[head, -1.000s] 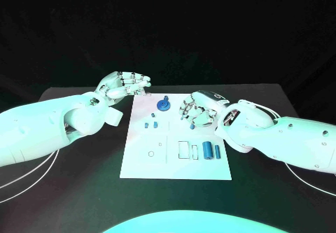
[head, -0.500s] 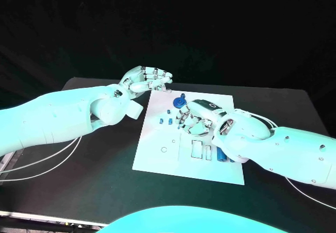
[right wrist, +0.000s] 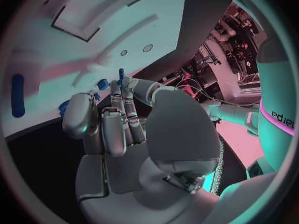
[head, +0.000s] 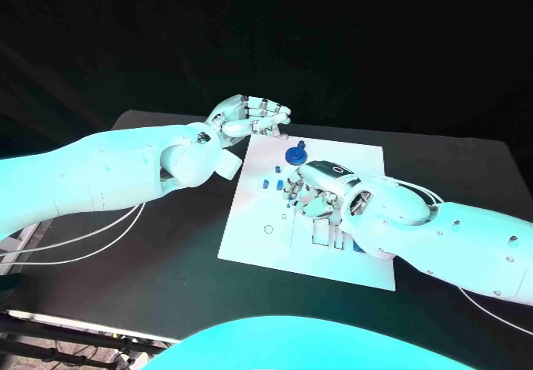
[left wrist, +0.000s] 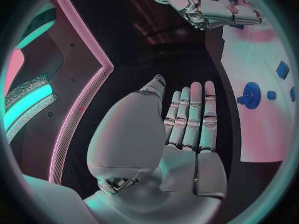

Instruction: Assemble the parts on the task board

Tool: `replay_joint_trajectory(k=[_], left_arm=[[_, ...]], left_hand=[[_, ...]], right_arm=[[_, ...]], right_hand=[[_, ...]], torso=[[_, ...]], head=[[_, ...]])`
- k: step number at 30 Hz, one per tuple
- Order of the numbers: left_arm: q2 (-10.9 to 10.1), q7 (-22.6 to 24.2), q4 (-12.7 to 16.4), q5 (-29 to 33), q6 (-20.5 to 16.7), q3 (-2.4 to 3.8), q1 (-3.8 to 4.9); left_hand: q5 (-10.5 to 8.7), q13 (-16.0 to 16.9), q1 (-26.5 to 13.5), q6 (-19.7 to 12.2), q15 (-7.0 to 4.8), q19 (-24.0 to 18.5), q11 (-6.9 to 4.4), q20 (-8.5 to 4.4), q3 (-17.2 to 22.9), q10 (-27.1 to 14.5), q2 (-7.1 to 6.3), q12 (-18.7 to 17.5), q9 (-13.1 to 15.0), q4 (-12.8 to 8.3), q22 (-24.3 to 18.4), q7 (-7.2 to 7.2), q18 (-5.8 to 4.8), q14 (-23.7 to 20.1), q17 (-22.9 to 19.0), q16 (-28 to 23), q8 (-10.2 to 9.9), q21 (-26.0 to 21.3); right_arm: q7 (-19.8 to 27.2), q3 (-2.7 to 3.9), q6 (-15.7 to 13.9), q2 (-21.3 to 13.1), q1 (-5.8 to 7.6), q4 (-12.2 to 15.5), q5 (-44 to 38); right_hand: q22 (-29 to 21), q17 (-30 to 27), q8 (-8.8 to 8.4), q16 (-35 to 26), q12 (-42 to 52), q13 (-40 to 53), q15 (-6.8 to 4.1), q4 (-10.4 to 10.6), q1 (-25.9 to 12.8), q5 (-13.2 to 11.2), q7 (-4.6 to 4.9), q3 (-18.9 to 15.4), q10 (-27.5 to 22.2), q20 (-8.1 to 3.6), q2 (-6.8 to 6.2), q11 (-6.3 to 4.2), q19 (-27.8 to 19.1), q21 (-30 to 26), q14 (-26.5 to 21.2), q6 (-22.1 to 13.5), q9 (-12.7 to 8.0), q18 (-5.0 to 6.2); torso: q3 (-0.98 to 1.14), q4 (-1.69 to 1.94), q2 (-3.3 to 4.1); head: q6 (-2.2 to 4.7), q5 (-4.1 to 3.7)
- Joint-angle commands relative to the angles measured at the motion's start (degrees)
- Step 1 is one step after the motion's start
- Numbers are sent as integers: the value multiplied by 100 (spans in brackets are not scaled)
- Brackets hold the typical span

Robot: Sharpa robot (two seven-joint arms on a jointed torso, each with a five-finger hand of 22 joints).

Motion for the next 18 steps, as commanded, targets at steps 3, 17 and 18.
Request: replay_joint_trajectory(k=[3, 17, 18], left_arm=[[35, 63, 5, 7, 22, 6, 4], [50, 56, -1, 3, 40, 6, 4], [51, 55, -2, 3, 41, 6, 4]], left_hand=[[14, -8, 19, -36, 3, 41, 19, -2, 14, -4, 7, -4, -5, 19, -4, 109, 24, -43, -5, -11, -19, -20], [14, -8, 19, -36, 3, 41, 19, -2, 14, -4, 7, -4, -5, 19, -4, 109, 24, -43, -5, -11, -19, -20], [14, -8, 19, -36, 3, 41, 19, -2, 14, -4, 7, -4, -5, 19, -4, 109, 24, -43, -5, -11, -19, -20]], right_arm=[[-131, -16, 137, 73, -54, -25, -280], [-281, -32, 61, 161, -122, -67, -451], [-285, -33, 64, 166, -128, -68, -456]], right_hand=[[218, -12, 6, -16, 12, 5, -10, -1, 113, 9, 45, 40, 197, 3, 167, -172, 4, -2, 276, -15, 3, -48], [230, -16, 23, -16, 8, 6, -4, -14, 91, -255, 48, -10, 216, 11, 150, -181, 5, 8, 271, 1, 19, -50], [230, -16, 23, -16, 8, 6, -4, -14, 91, -255, 48, -10, 216, 11, 150, -181, 5, 8, 271, 1, 19, -50]], torso=[[14, 8, 4], [10, 5, 1], [9, 5, 1]], head=[[-53, 55], [-58, 84], [-58, 86]])
